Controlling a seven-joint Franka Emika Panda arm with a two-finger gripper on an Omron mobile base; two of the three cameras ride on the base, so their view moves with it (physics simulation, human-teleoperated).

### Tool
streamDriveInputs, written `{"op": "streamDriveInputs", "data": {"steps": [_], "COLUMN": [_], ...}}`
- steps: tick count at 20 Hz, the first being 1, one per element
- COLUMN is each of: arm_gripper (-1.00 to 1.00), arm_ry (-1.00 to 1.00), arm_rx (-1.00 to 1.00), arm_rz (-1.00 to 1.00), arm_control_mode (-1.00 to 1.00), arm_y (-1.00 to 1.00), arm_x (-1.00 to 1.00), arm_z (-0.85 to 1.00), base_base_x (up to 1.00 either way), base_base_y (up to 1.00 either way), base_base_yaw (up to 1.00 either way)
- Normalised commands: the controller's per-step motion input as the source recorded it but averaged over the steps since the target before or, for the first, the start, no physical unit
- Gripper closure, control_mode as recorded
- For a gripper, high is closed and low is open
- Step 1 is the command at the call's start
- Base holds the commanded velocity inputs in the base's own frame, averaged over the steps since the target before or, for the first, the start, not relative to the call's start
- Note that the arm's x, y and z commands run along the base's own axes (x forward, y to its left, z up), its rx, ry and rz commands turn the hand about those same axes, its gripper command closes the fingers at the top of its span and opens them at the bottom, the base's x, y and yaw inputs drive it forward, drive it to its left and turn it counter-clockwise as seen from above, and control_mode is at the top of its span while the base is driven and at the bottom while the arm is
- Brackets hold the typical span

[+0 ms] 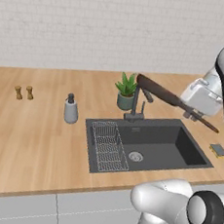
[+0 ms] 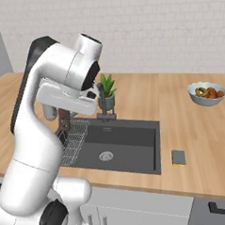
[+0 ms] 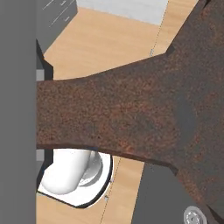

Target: Pick the pan and sponge and place them into the sink. Then turn on the water.

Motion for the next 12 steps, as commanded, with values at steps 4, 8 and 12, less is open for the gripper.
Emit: {"op": "streamDriveInputs", "data": {"steps": [4, 8, 12], "arm_gripper": [1.0, 1.0, 1.0], "arm_ry": [-0.24, -0.08, -0.01], "arm_rx": [-0.16, -0.08, -0.03], "arm_rz": [-0.03, 0.0, 0.02], "arm_control_mode": [-1.0, -1.0, -1.0], "arm_y": [-0.68, -0.73, -0.73], "arm_x": [-0.04, 0.0, 0.0], "arm_z": [-0.17, -0.06, -0.03], "base_base_x": [0.0, 0.0, 0.0], "base_base_y": [0.0, 0.0, 0.0], "base_base_yaw": [0.0, 0.0, 0.0]}}
